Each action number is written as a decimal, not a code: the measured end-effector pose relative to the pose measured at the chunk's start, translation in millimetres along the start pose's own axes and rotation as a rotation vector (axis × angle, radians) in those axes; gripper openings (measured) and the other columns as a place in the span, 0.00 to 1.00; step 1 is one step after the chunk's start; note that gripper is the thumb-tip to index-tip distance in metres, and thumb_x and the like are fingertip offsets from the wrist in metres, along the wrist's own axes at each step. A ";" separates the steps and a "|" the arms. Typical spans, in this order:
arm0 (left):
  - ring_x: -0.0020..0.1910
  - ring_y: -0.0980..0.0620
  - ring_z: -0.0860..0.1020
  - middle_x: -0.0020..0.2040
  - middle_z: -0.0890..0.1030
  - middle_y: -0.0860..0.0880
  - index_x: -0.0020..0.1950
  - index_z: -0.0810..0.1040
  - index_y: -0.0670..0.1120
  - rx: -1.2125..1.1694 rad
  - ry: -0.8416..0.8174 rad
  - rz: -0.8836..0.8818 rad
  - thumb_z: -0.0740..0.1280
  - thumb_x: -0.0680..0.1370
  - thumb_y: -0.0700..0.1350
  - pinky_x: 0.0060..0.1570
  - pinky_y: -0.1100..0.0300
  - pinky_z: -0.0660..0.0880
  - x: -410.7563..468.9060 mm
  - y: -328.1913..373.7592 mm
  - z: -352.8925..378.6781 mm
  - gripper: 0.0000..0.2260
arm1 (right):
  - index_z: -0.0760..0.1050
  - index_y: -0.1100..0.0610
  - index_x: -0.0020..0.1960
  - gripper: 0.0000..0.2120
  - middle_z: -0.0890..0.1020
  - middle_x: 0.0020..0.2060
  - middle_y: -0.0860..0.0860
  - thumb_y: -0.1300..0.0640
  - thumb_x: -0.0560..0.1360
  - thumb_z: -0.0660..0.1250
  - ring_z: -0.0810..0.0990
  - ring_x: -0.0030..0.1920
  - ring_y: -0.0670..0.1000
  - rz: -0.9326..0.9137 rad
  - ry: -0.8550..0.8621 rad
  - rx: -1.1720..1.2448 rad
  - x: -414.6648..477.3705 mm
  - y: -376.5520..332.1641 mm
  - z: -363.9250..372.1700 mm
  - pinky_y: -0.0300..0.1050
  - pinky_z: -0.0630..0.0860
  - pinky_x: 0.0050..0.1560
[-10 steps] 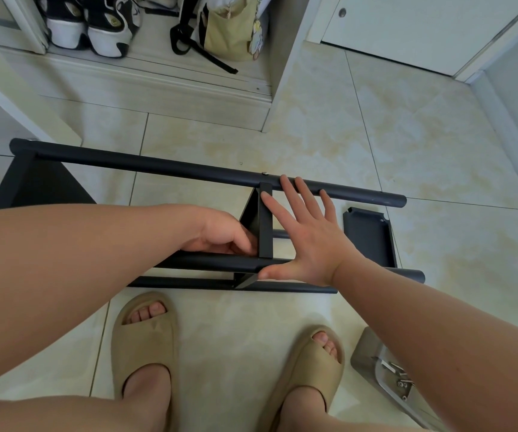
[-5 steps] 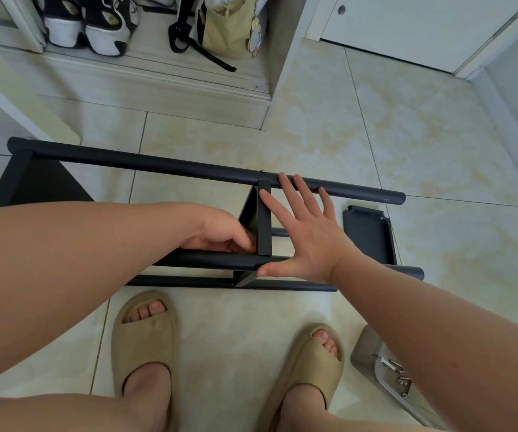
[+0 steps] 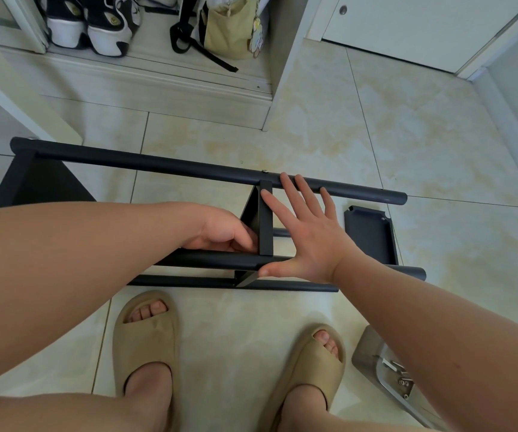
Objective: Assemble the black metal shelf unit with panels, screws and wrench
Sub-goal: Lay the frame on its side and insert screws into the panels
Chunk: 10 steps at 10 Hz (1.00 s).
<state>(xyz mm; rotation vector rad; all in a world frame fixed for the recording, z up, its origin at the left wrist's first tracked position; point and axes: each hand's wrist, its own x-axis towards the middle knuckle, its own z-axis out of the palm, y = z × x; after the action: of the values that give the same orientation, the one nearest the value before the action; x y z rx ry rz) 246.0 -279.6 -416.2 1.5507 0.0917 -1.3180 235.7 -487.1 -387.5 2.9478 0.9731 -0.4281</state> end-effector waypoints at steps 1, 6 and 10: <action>0.53 0.46 0.80 0.51 0.84 0.44 0.52 0.84 0.43 -0.013 -0.010 -0.001 0.63 0.80 0.38 0.66 0.49 0.72 0.2 -0.2 0.1 0.10 | 0.35 0.42 0.81 0.58 0.34 0.81 0.52 0.15 0.62 0.49 0.30 0.80 0.56 -0.002 0.004 0.004 0.2 0.5 0.5 0.67 0.37 0.77; 0.41 0.51 0.81 0.40 0.85 0.48 0.44 0.82 0.46 -0.021 -0.024 0.021 0.63 0.80 0.37 0.49 0.57 0.76 0.2 0.7 1.4 0.11 | 0.36 0.42 0.82 0.58 0.34 0.81 0.52 0.15 0.62 0.49 0.30 0.80 0.56 -0.001 0.002 -0.004 0.8 0.0 0.6 0.67 0.38 0.77; 0.48 0.47 0.79 0.45 0.84 0.46 0.48 0.82 0.45 -0.044 -0.041 0.000 0.63 0.80 0.40 0.55 0.52 0.73 2.4 -0.8 -0.2 0.08 | 0.36 0.42 0.82 0.58 0.34 0.81 0.52 0.15 0.61 0.48 0.30 0.80 0.56 0.001 0.000 -0.002 0.8 0.0 -0.3 0.67 0.37 0.77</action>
<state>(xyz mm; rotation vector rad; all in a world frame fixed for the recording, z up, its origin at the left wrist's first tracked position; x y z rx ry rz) 246.5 -280.4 -418.6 1.4863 0.0946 -1.3385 236.4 -486.6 -387.5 2.9465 0.9715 -0.4263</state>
